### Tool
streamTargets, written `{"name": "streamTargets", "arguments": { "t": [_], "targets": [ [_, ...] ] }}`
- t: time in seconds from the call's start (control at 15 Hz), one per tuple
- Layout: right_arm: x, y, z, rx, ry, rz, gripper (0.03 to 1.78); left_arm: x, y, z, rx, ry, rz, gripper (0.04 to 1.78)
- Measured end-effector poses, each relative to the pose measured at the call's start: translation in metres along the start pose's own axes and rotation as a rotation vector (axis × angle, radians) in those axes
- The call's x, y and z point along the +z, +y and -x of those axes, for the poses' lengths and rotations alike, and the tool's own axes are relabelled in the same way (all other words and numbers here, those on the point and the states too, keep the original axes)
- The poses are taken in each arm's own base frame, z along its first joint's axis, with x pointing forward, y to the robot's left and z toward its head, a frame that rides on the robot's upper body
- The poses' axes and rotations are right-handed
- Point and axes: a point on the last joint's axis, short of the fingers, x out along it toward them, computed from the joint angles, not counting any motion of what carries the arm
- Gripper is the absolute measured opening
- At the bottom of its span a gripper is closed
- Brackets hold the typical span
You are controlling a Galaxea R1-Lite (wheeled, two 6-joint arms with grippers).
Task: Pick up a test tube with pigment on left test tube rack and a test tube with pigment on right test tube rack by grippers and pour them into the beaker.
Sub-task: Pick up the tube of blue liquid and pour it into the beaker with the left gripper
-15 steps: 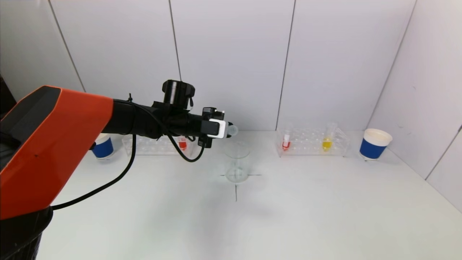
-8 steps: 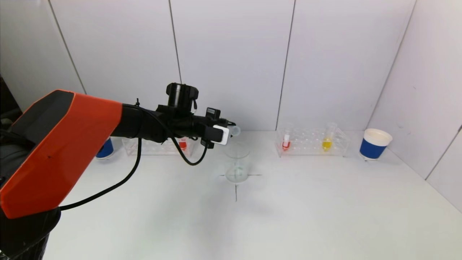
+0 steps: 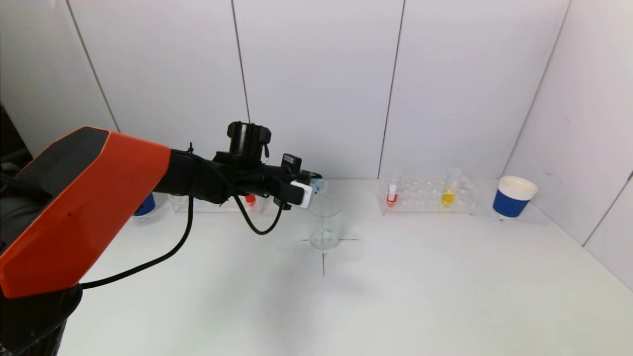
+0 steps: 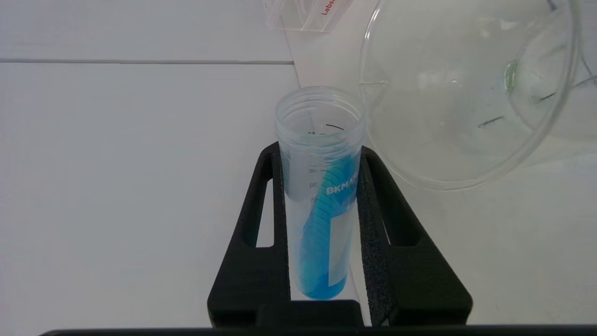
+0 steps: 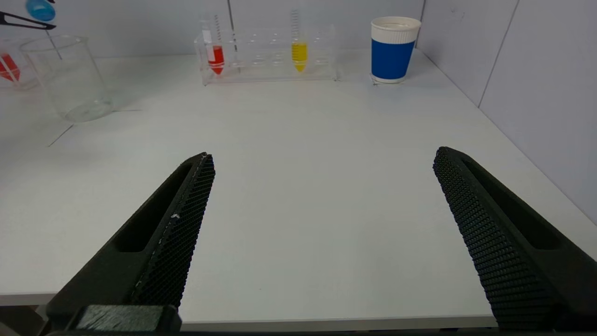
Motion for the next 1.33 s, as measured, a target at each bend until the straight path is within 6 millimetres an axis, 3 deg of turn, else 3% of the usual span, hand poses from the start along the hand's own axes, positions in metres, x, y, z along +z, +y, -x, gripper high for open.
{"name": "streamTargets", "arguments": {
  "t": [1.33],
  "targets": [
    [0.0,0.0,0.0,0.0,0.0,0.0,1.71,0.0077,0.0005,0.0011,0.106,-0.008,-0.219,0.45]
  ]
}}
